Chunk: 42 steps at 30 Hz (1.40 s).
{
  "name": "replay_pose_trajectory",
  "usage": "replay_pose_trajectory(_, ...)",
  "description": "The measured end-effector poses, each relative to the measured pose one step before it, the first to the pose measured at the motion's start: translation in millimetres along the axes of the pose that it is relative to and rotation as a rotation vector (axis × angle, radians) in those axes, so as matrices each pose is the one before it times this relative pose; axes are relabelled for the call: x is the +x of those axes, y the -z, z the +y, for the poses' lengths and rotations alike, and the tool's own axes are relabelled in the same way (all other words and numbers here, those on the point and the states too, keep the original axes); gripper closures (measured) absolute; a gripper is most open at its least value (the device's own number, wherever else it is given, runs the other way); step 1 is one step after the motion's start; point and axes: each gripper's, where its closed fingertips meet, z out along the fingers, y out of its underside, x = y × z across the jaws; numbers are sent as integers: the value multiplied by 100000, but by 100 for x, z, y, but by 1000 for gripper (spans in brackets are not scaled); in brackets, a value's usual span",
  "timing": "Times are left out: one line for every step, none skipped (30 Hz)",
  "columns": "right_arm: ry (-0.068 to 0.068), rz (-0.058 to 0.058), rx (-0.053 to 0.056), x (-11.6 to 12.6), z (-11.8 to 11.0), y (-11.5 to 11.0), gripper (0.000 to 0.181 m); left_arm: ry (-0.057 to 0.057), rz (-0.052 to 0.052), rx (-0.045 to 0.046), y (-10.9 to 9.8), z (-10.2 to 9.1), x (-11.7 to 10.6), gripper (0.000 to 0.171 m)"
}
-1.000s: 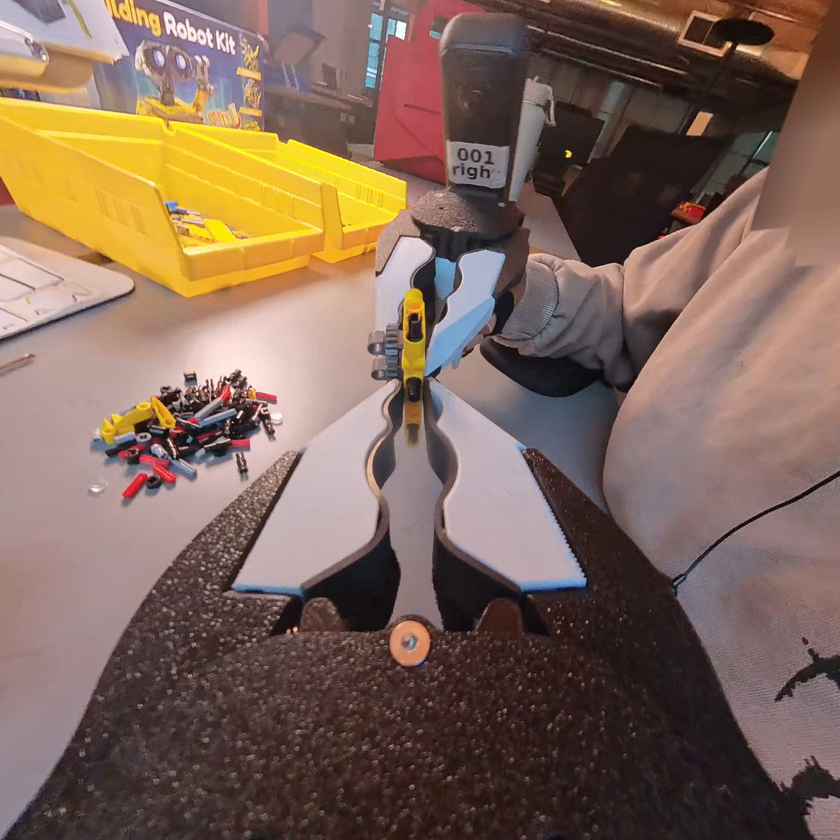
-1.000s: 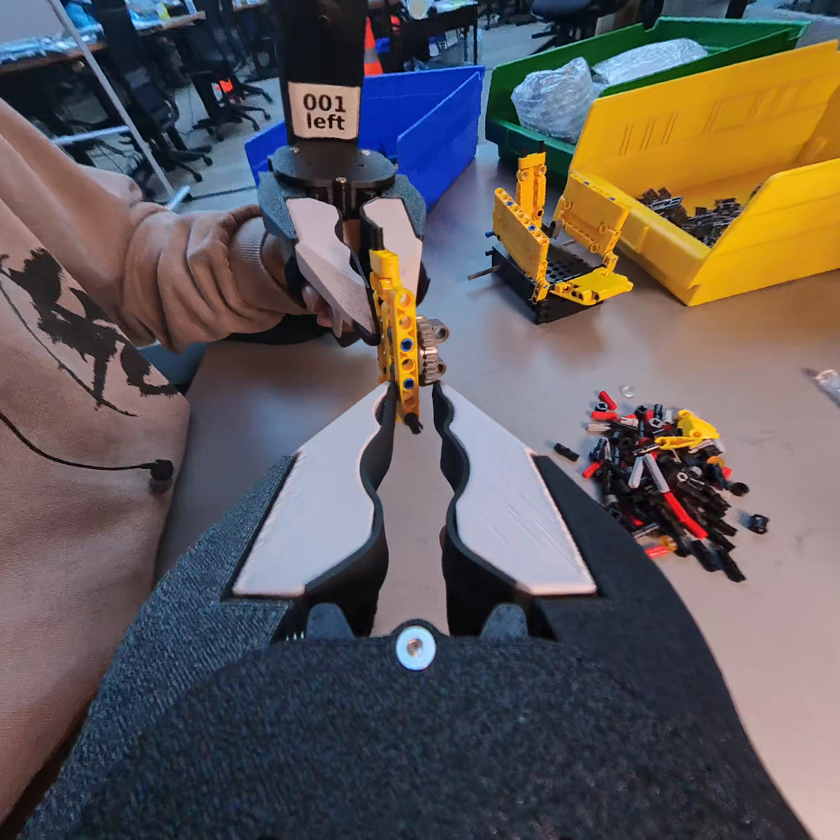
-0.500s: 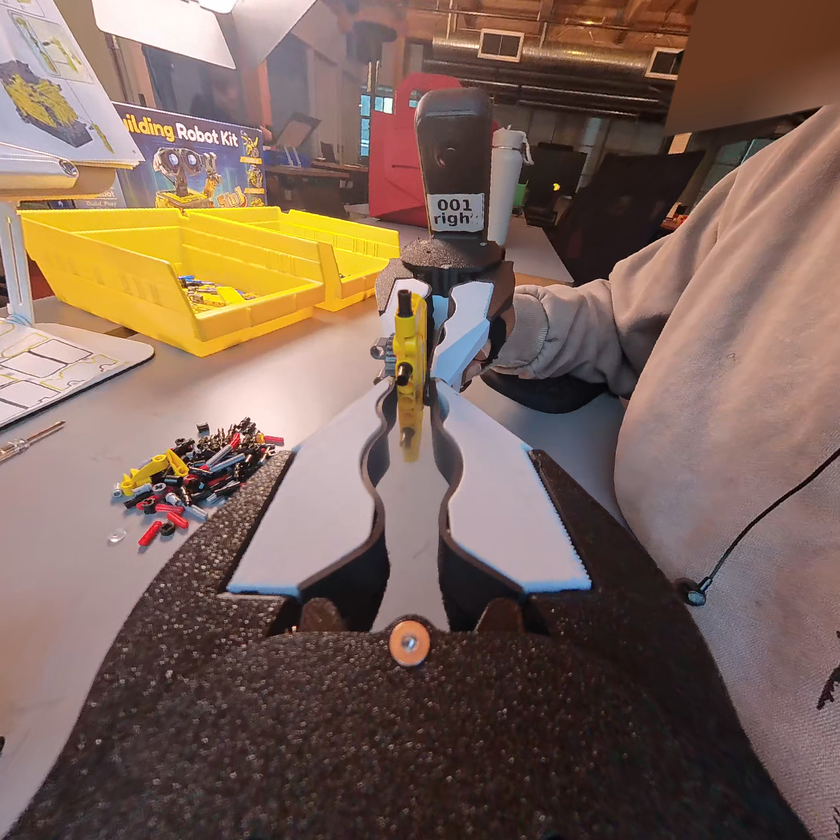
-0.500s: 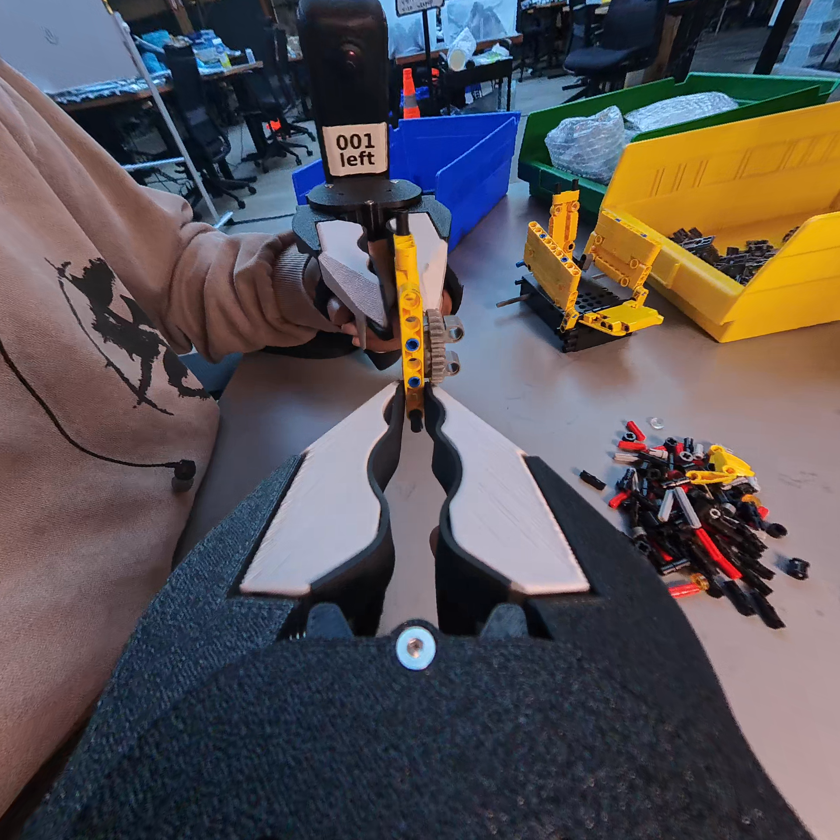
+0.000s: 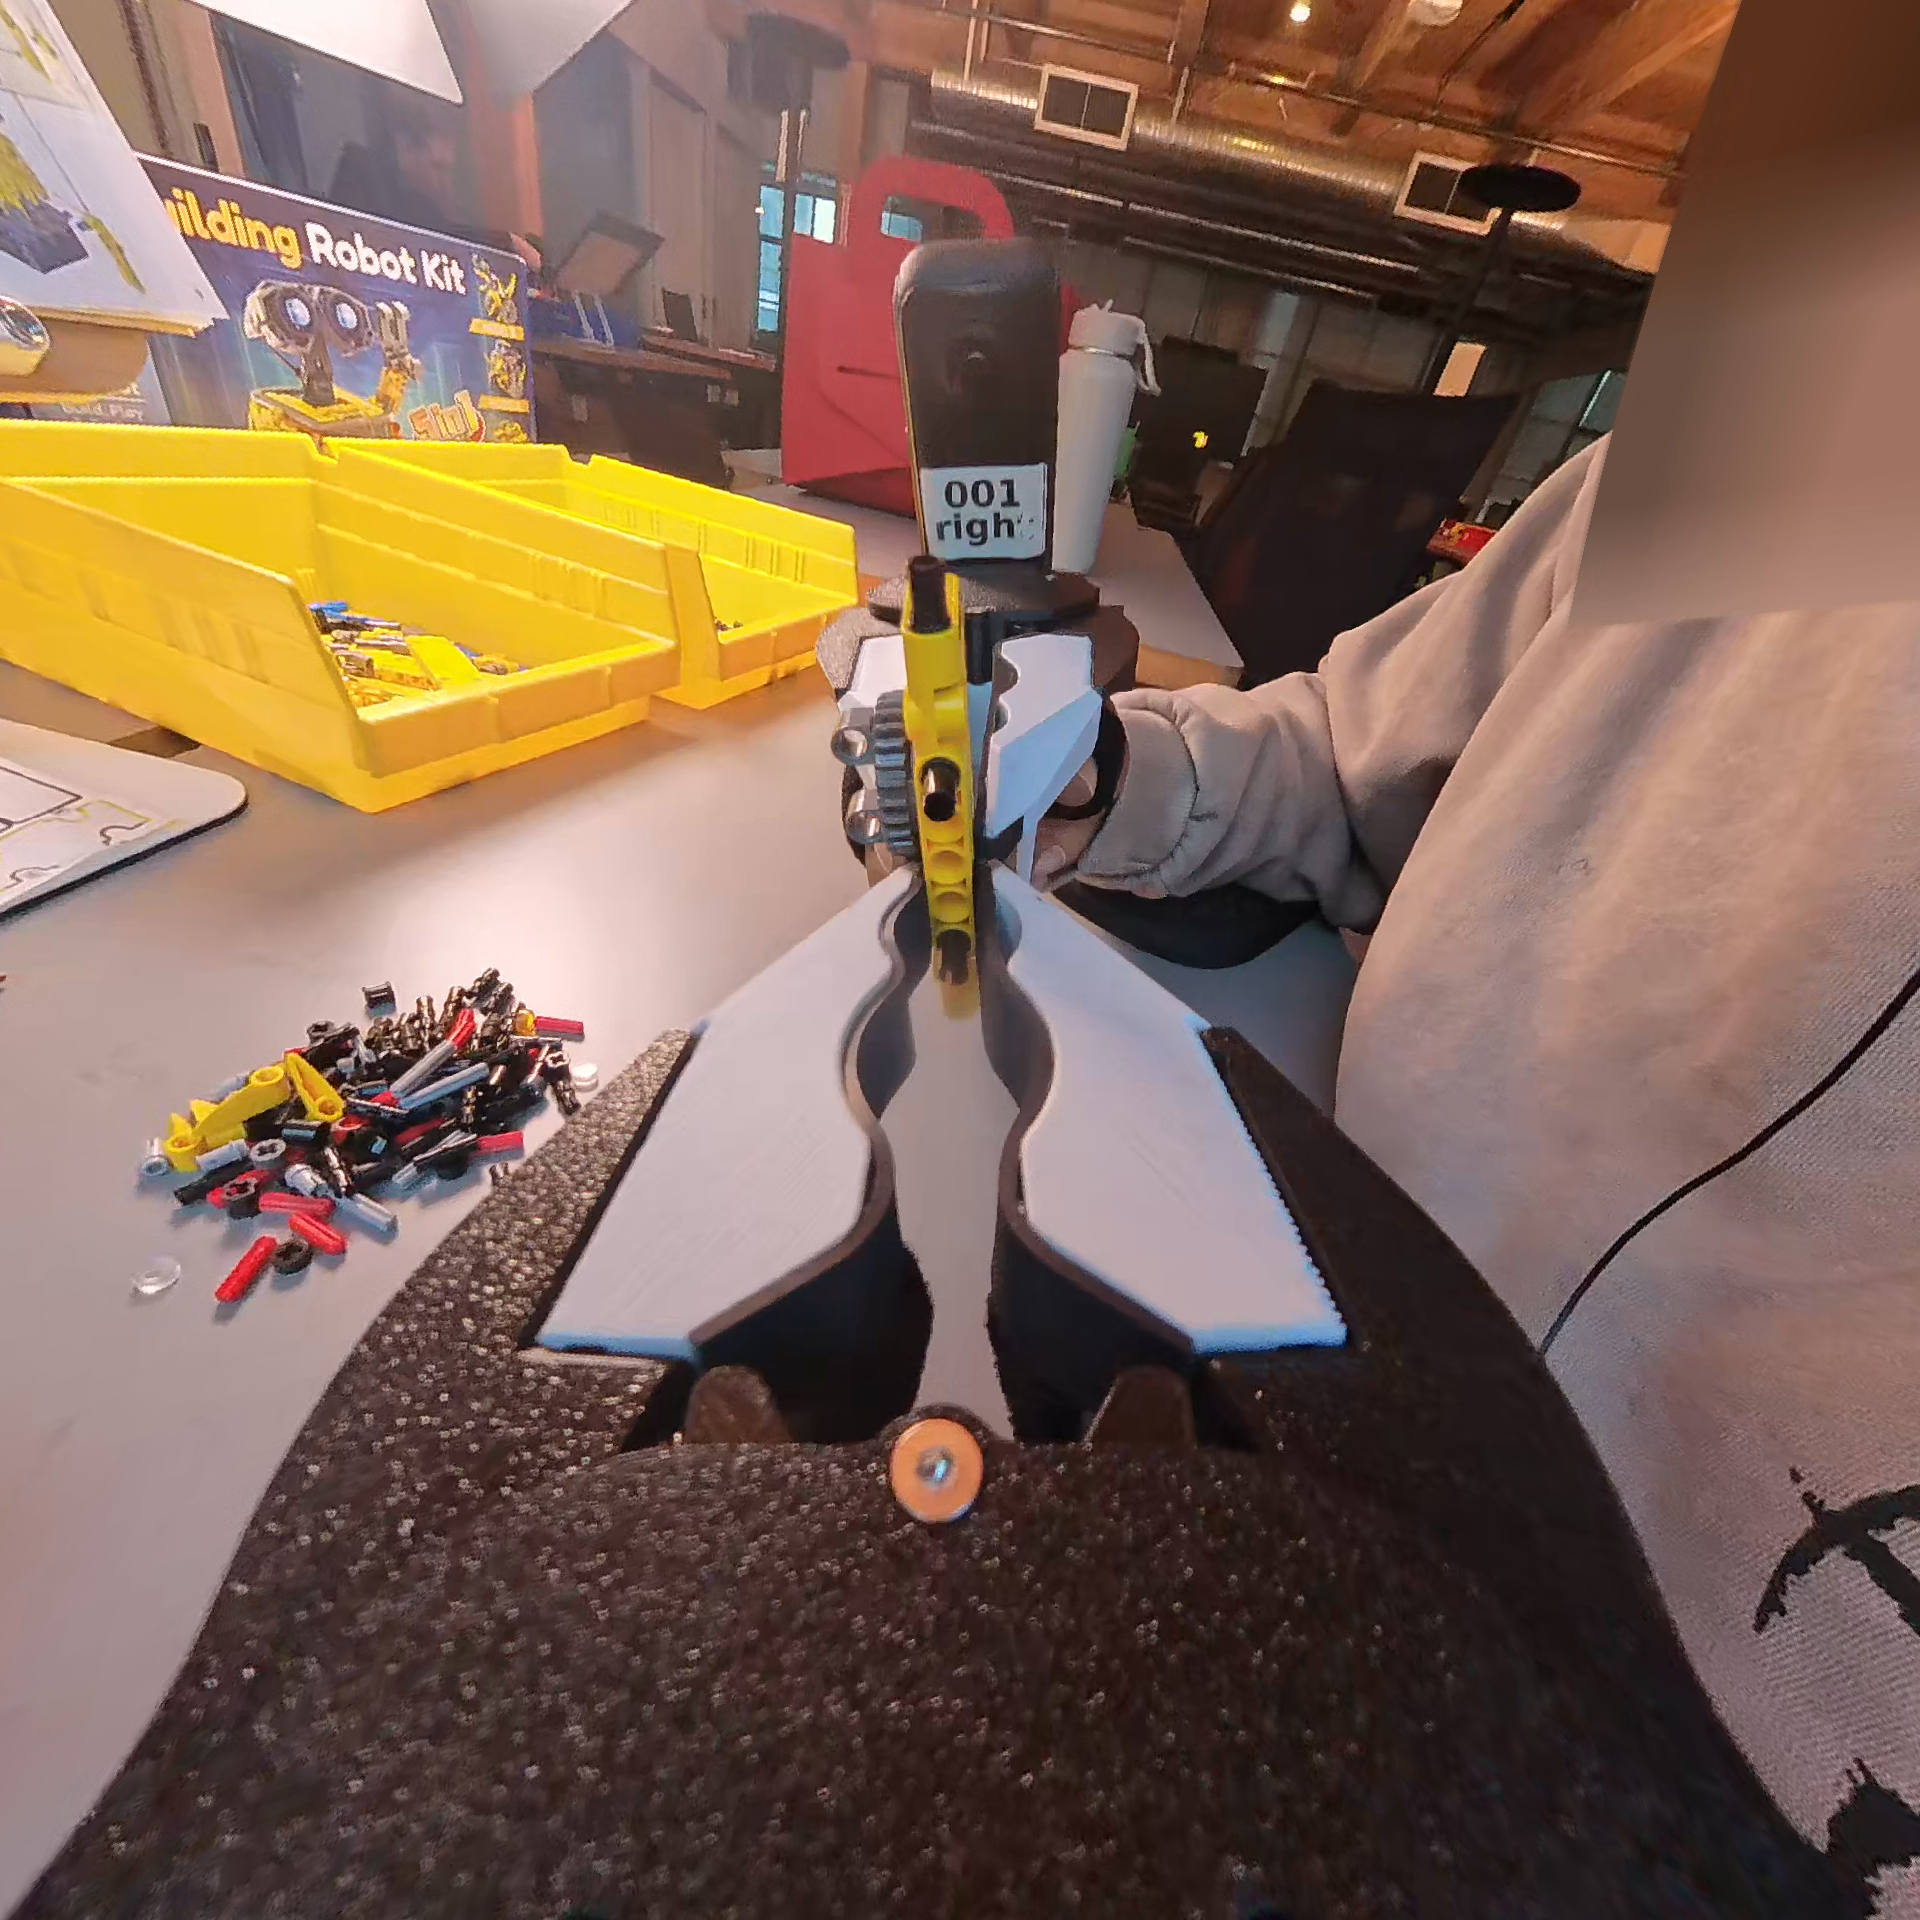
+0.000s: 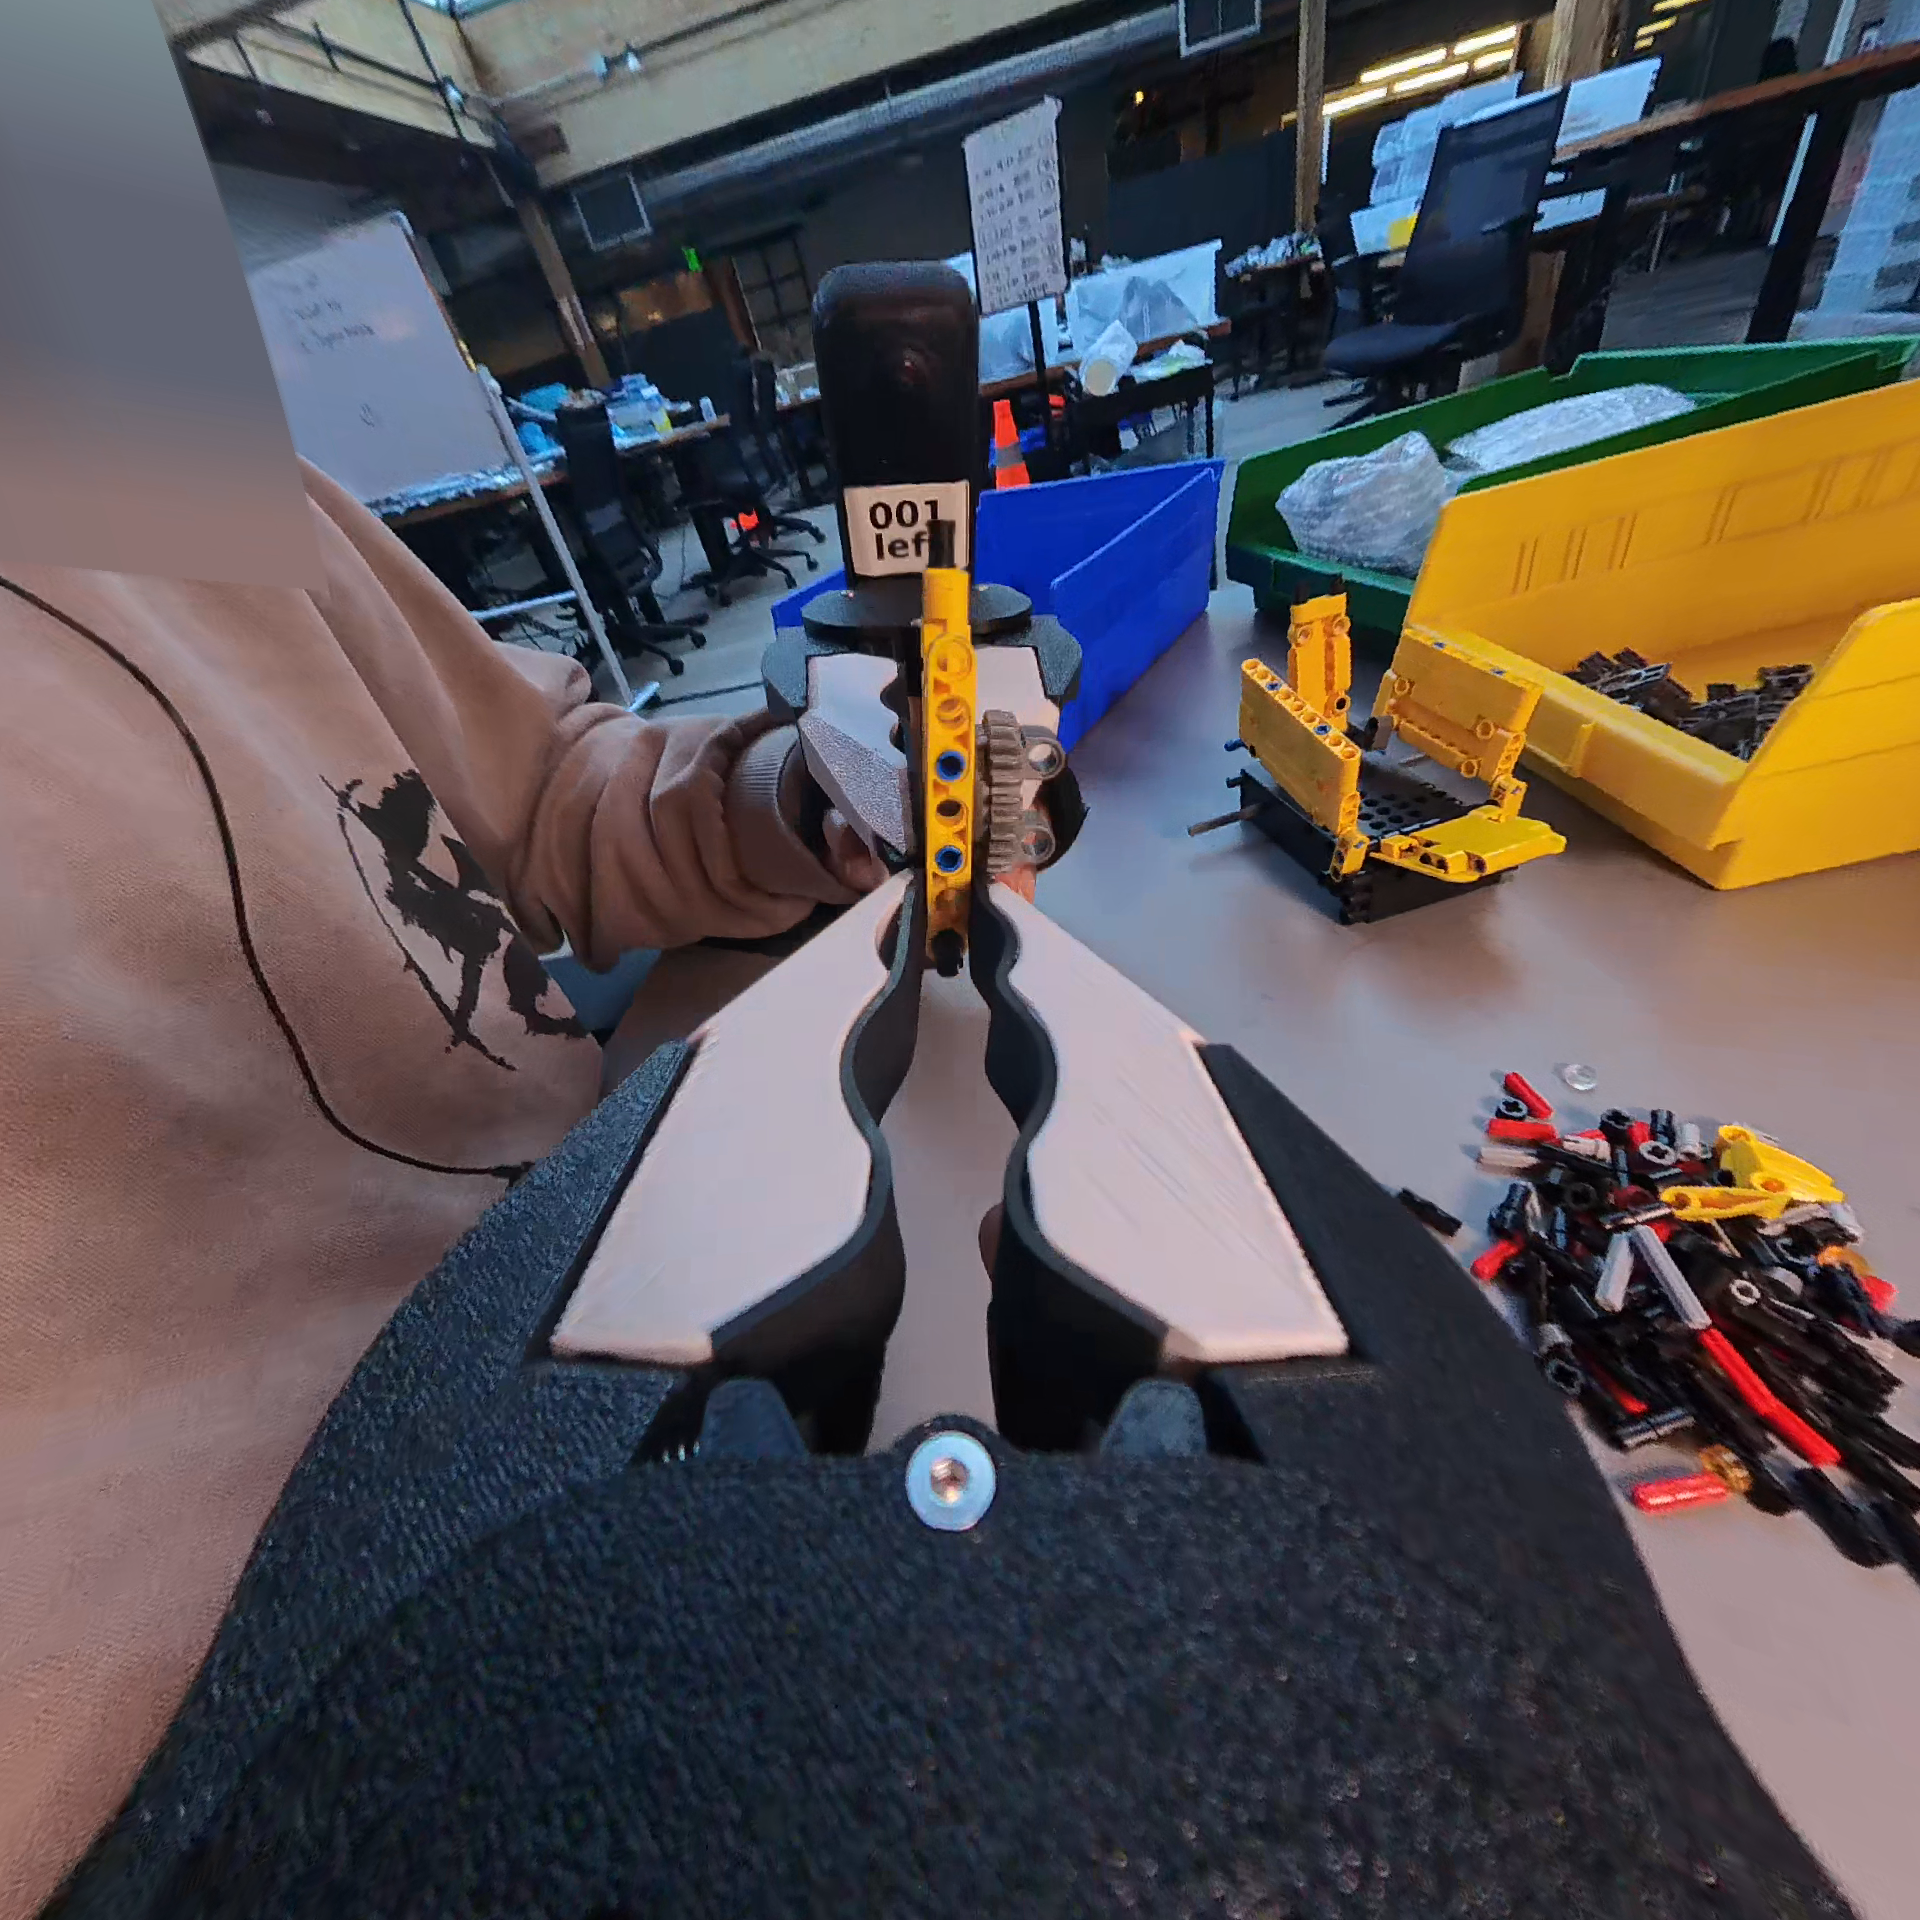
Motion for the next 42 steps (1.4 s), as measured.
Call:
replay_pose_trajectory(-404, -368, 2187, -14, -280, 3, 176, 644, 305, 1041, 96, -216, -28, 165)
replay_pose_trajectory(-408, -54, 2528, 53, -375, 57, 177, 1010, 71, 1222, 128, -239, -61, 166)
replay_pose_trajectory(-304, -630, 1356, -41, -235, -12, 176, 581, 400, 730, 60, -163, 54, 165)
replay_pose_trajectory(-267, -343, 1521, -44, -249, -45, 176, 188, 163, 976, 59, -207, 49, 165)
replay_pose_trajectory(-341, -708, 1172, -99, -212, -43, 176, 258, 197, 793, 56, -170, 69, 166)
replay_pose_trajectory(-362, -285, 987, -32, -189, -11, 176, 346, -123, 995, 52, -174, 4, 165)
replay_pose_trajectory(-213, -167, 1118, 9, -233, 19, 176, 824, 268, 1125, 65, -184, 4, 165)
replay_pose_trajectory(-170, -273, 1077, -2, -251, 62, 176, 829, 491, 833, 66, -183, 7, 165)
replay_pose_trajectory(298, 189, 774, 47, -218, 73, 176, 29, -216, 514, 71, -159, -62, 165)
replay_pose_trajectory(224, 0, 312, 63, -157, 126, 176, 345, -186, 214, 34, -89, -19, 165)
replay_pose_trajectory(-416, -601, 356, -13, -90, 66, 176, 724, 238, 470, 7, -47, 46, 166)
replay_pose_trajectory(-90, -220, -27, 17, 30, 27, 176, 69, -415, 173, 22, 12, -23, 166)
replay_pose_trajectory(-213, -243, 152, 8, 26, 2, 176, 248, -112, 65, 52, -25, -4, 166)
replay_pose_trajectory(-453, -199, 487, 46, -49, 56, 177, 41, -770, 639, 109, -153, -105, 166)
replay_pose_trajectory(-728, -278, 725, 101, -167, 164, 177, -15, -405, 152, 112, -113, -54, 165)
replay_pose_trajectory(50, 186, 1117, 131, -218, 334, 176, 69, -714, 2649, 515, -473, -154, 165)
replay_pose_trajectory(-4325, 3242, 11680, 1041, -2187, 1787, 176, 3064, -3860, 7125, 1763, -1310, -979, 165)
replay_pose_trajectory(-855, 5093, 7231, 1355, -1981, 2107, 177, 2812, -4249, 7195, 1849, -1268, -1099, 166)
replay_pose_trajectory(1394, 3039, 1551, 691, -698, 1172, 177, 2765, -473, 2485, 505, -290, -313, 166)
replay_pose_trajectory(1914, 590, -3878, -72, 1006, -280, 176, -1010, 1394, -6209, -1014, 1391, 329, 166)
replay_pose_trajectory(633, -2422, -5098, -645, 1633, -1117, 175, -2390, 1960, -7892, -1581, 1628, 513, 166)
replay_pose_trajectory(847, -2653, -5945, -562, 1509, -1158, 175, -969, 1455, -4488, -1345, 785, 312, 166)
replay_pose_trajectory(1878, 35, -4397, 38, 810, -696, 175, -381, 655, -3274, -798, 323, 26, 166)
replay_pose_trajectory(-715, -560, -1711, 218, 181, -162, 175, -866, -1580, -4851, -401, 638, -394, 165)
replay_pose_trajectory(-3261, -1512, -1831, 220, 205, 116, 175, -1265, -3931, -5738, -186, 1053, -742, 165)
replay_pose_trajectory(-817, 2154, -2918, 602, 472, 240, 175, 257, -3571, -3027, 9, 874, -655, 165)
replay_pose_trajectory(1279, 3349, -3163, 598, 547, 304, 175, 2039, -1326, -2290, 64, 768, -329, 165)
replay_pose_trajectory(-38, 2006, -4192, 396, 678, 279, 175, 1829, -2374, -3074, 51, 792, -441, 166)
replay_pose_trajectory(19, 1836, -6417, 400, 978, 235, 174, -592, -4318, -2197, 90, 544, -646, 166)
replay_pose_trajectory(2956, 3855, -8504, 666, 1304, 220, 174, -1548, -3261, -1511, 99, 276, -430, 165)
replay_pose_trajectory(6740, 6680, -9482, 983, 1459, 163, 174, -1125, -1194, -1274, 45, 145, -165, 166)
replay_pose_trajectory(8336, 6922, -10784, 930, 1608, 55, 174, -399, -1108, -1216, -17, 127, -160, 165)
replay_pose_trajectory(7739, 5241, -9518, 574, 1359, -81, 175, -352, -1558, -1760, -78, 257, -224, 165)
replay_pose_trajectory(6923, 2681, -6727, 69, 901, -142, 175, -642, -985, -3459, -161, 559, -144, 165)
replay_pose_trajectory(5699, 2177, -4622, -92, 545, -157, 175, -1158, -1495, -4517, -228, 775, -182, 165)
replay_pose_trajectory(4618, 2279, -2664, -70, 207, -133, 175, -1794, -2047, -5356, -297, 960, -212, 165)
replay_pose_trajectory(4584, 508, -1628, -311, 44, -80, 175, -1863, -1366, -7240, -397, 1250, -128, 165)
replay_pose_trajectory(5552, -5, 577, -407, -287, 41, 175, -1365, -1768, -7424, -418, 1165, -138, 165)
replay_pose_trajectory(5866, -20, 3029, -437, -632, 172, 175, -2445, -1979, -4329, -323, 642, -61, 163)
replay_pose_trajectory(4536, 405, 4003, -321, -810, 246, 174, -2928, -279, -2220, -215, 281, 228, 160)
replay_pose_trajectory(2888, 635, 3489, -172, -763, 234, 175, -1986, 440, -1775, -184, 220, 283, 153)
replay_pose_trajectory(1952, 39, 2148, -186, -580, 183, 175, -936, -62, -1617, -166, 190, 100, 143)
